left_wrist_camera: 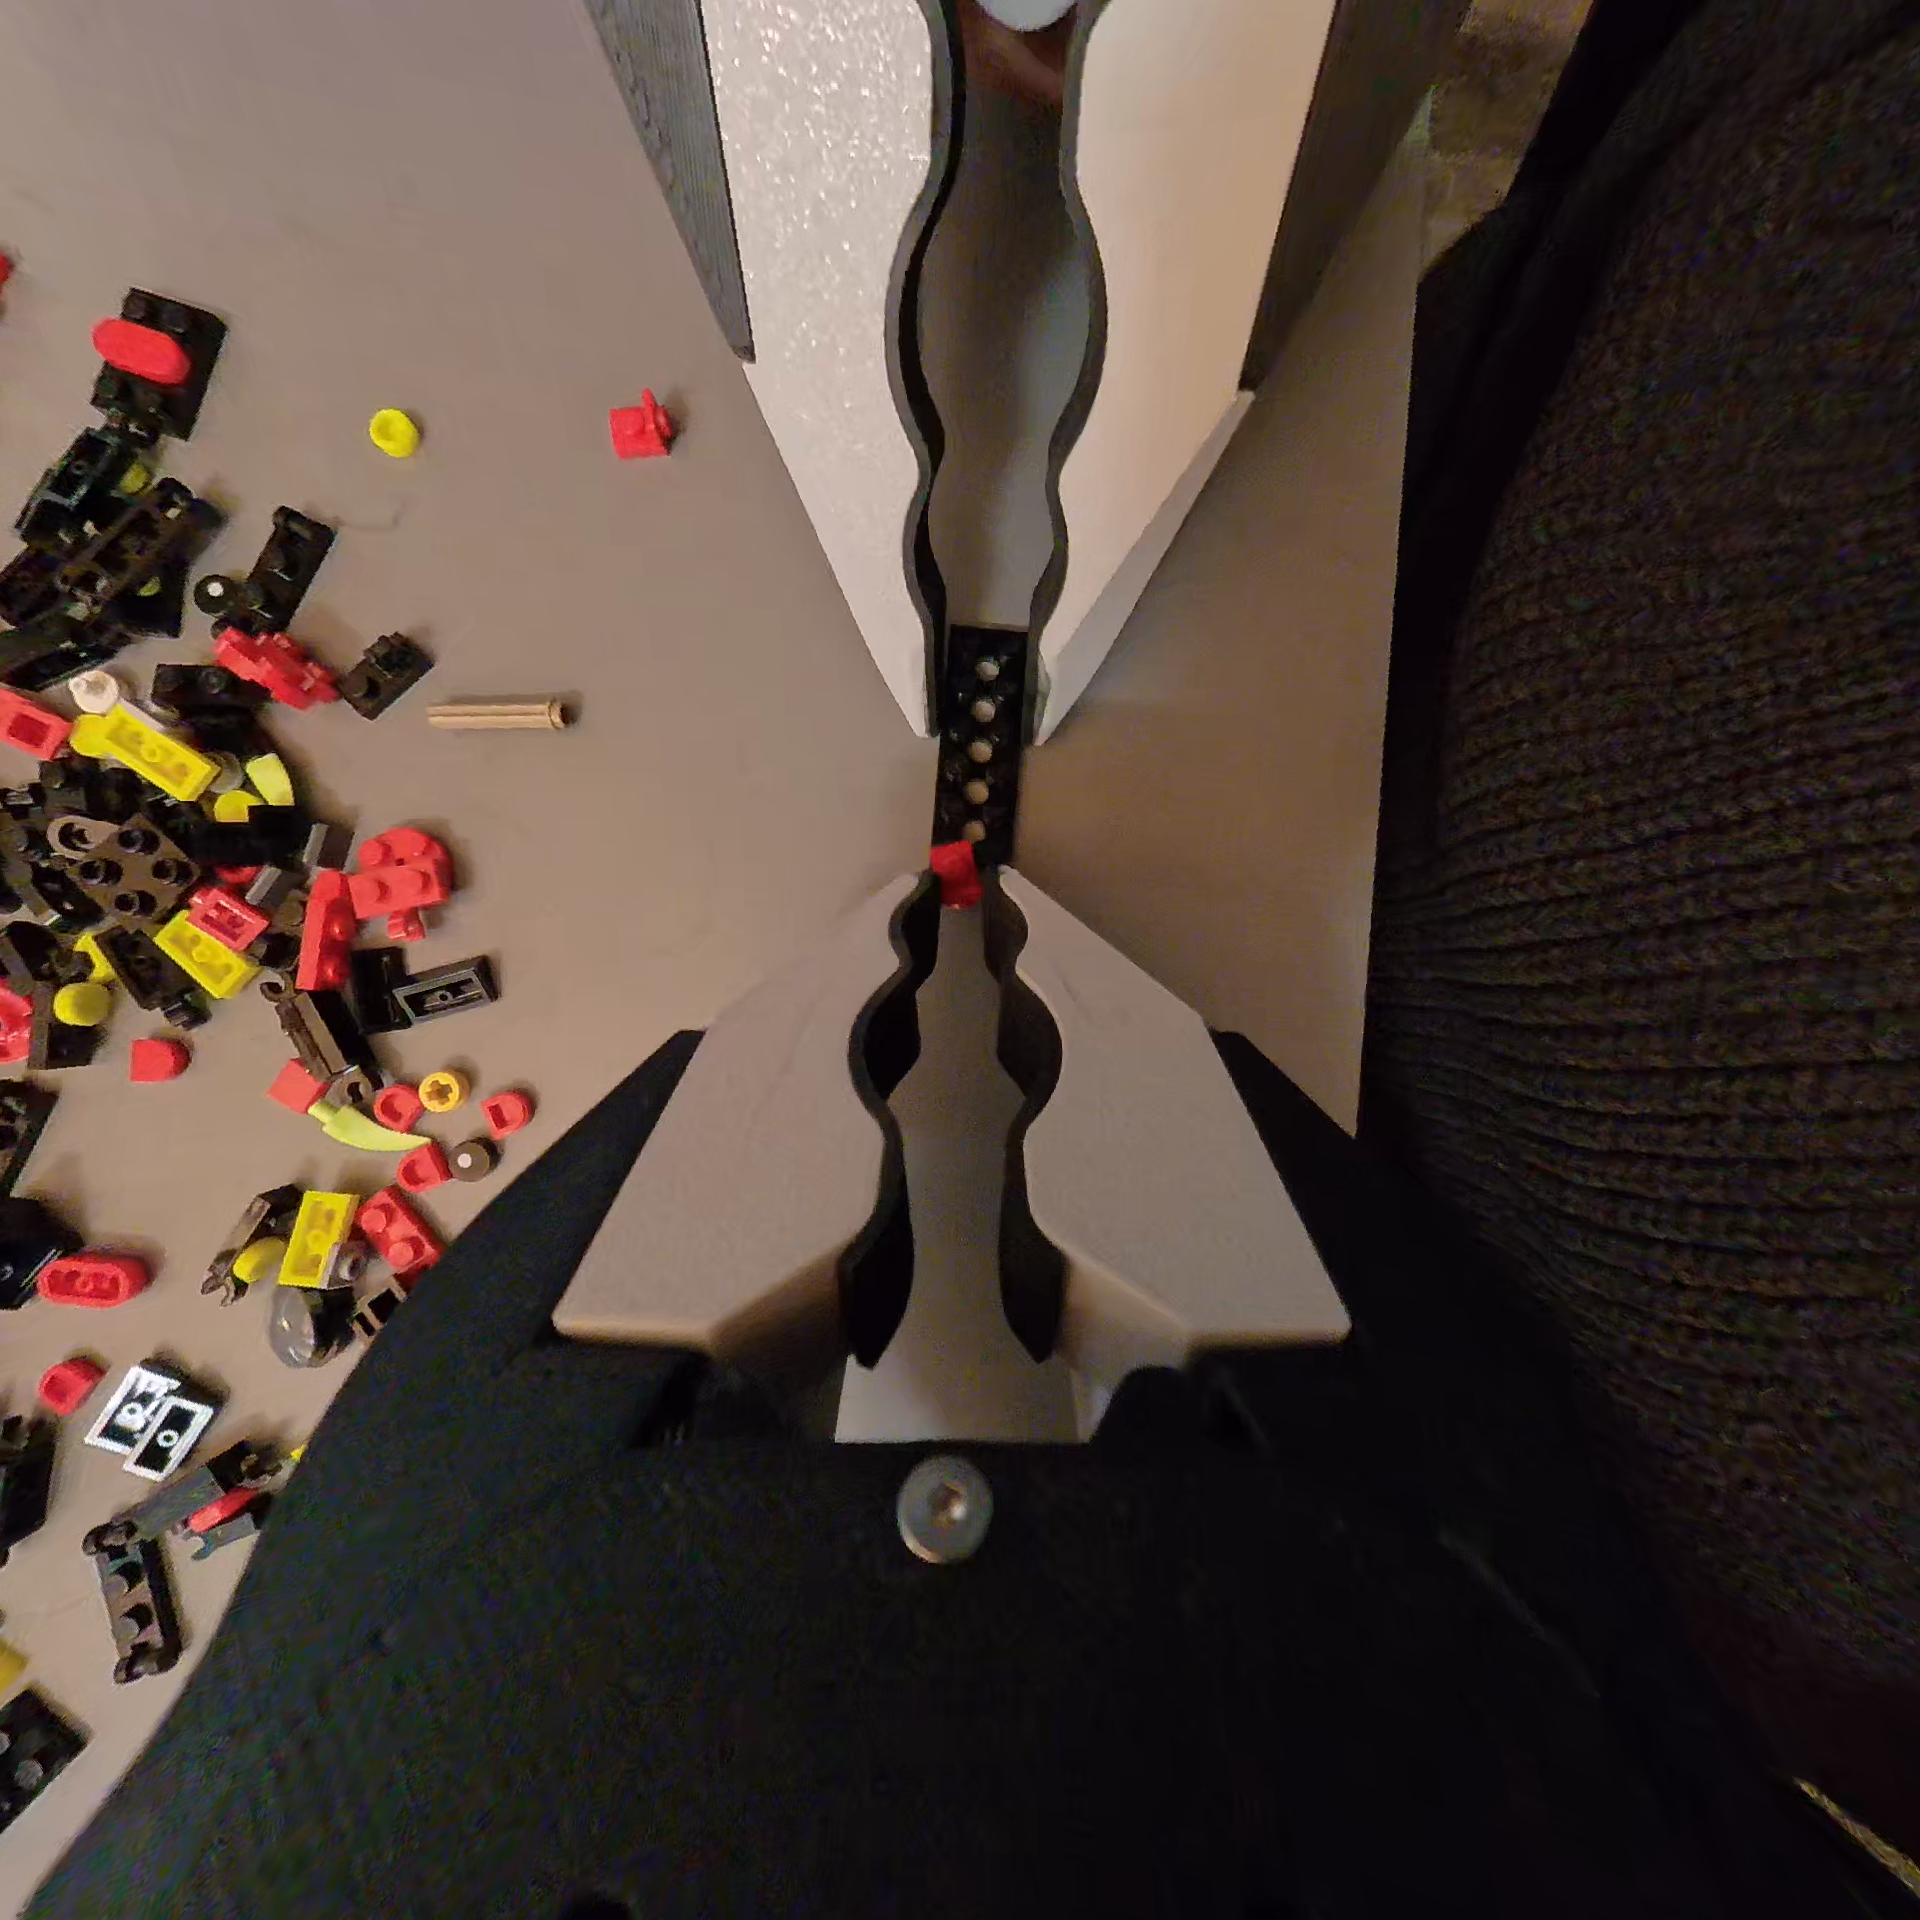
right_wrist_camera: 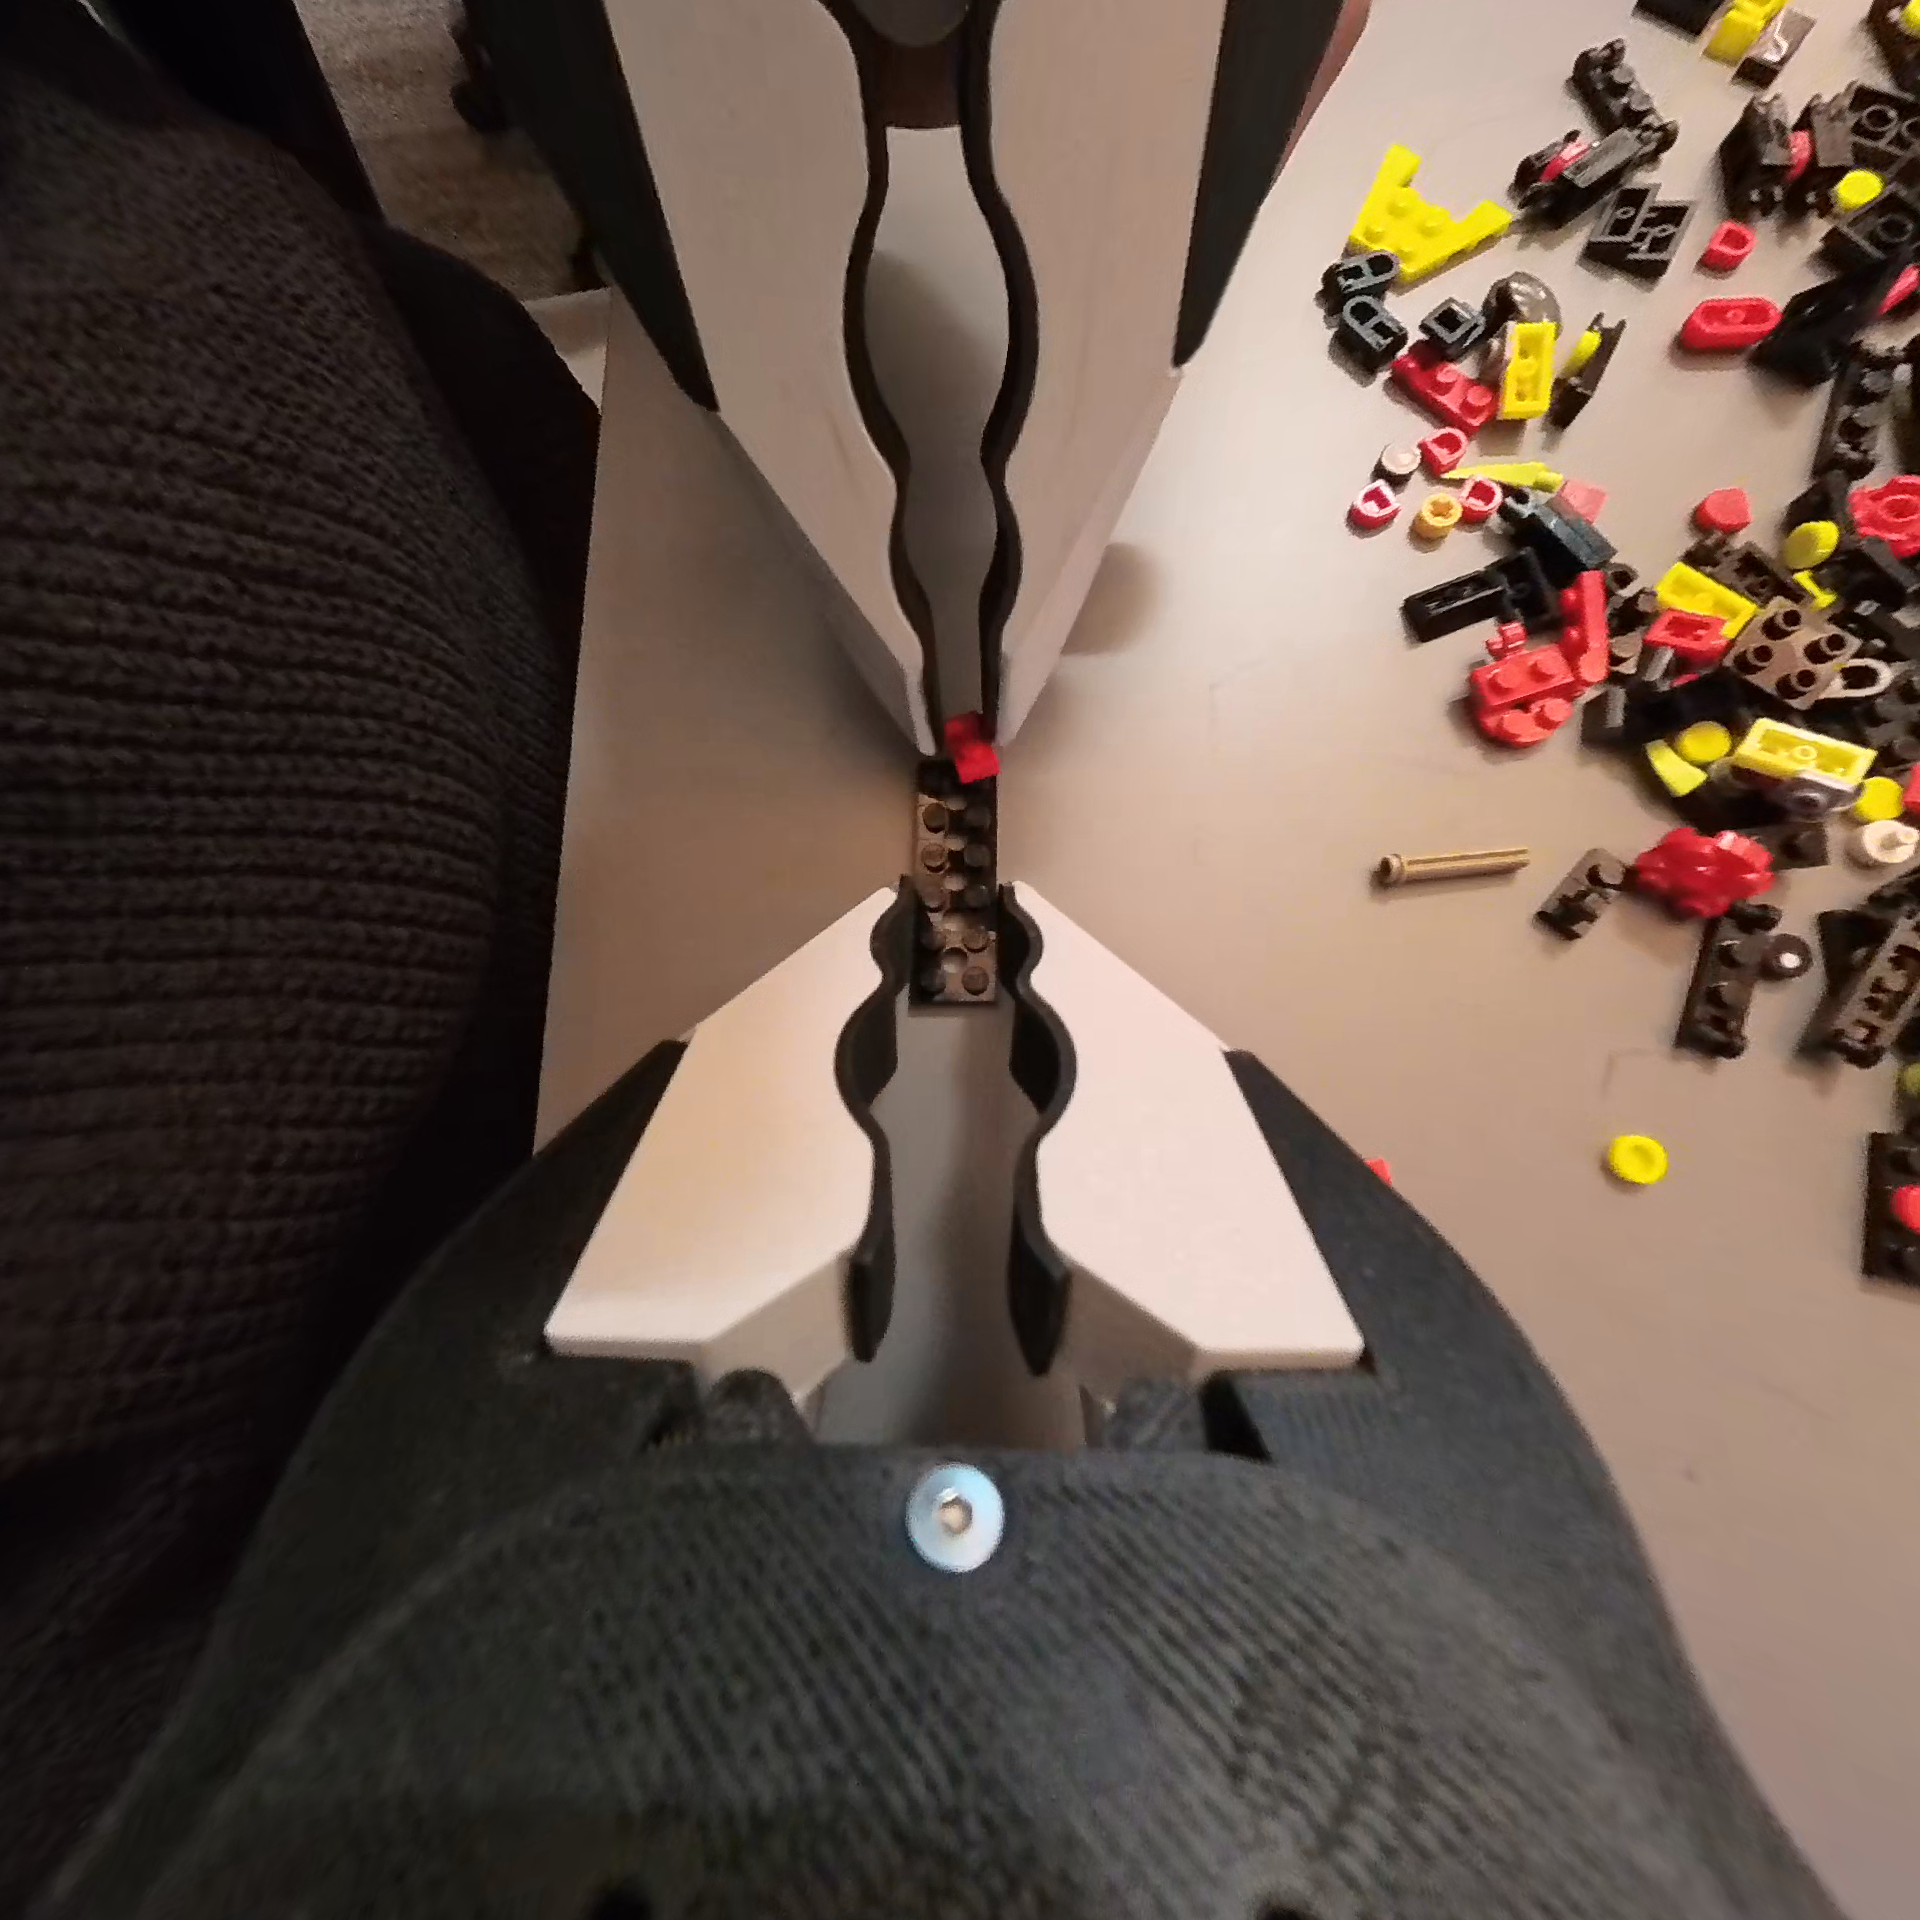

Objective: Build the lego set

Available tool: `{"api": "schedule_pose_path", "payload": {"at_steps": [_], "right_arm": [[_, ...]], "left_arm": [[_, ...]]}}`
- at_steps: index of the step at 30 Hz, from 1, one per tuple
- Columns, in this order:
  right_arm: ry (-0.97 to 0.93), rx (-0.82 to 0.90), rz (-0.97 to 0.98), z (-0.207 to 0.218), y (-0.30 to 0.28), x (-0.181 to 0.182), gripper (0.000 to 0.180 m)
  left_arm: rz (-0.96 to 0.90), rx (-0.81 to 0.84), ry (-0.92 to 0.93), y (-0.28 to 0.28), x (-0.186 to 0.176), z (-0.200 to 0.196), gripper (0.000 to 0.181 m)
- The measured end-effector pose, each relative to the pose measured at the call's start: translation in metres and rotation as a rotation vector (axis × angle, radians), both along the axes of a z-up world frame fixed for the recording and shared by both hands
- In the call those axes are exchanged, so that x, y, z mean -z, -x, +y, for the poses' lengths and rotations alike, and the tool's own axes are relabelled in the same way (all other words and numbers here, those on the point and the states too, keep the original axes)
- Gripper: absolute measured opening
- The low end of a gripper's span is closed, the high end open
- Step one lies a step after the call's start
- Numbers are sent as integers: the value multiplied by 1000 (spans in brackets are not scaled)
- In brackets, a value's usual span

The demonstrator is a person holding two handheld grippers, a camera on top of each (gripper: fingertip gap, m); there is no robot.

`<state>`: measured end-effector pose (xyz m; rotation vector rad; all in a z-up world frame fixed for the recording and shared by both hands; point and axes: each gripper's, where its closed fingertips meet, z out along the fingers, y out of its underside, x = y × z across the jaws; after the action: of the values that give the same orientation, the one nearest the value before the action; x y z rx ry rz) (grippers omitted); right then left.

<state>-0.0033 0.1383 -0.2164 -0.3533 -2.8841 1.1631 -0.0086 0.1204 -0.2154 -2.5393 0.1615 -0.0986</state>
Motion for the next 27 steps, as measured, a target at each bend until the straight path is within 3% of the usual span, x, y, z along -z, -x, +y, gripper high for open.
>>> {"api": "schedule_pose_path", "payload": {"at_steps": [15, 21, 27], "right_arm": [[-8, -3, 17, 0, 1, 0, 14], [32, 23, 84, -4, 6, -12, 27], [56, 90, 2, -4, 10, -11, 22]], "left_arm": [[24, -12, 7, 2, 1, 0, 6], [23, -6, 13, 0, 2, 0, 6], [4, -10, 2, -1, 2, 0, 6]]}}
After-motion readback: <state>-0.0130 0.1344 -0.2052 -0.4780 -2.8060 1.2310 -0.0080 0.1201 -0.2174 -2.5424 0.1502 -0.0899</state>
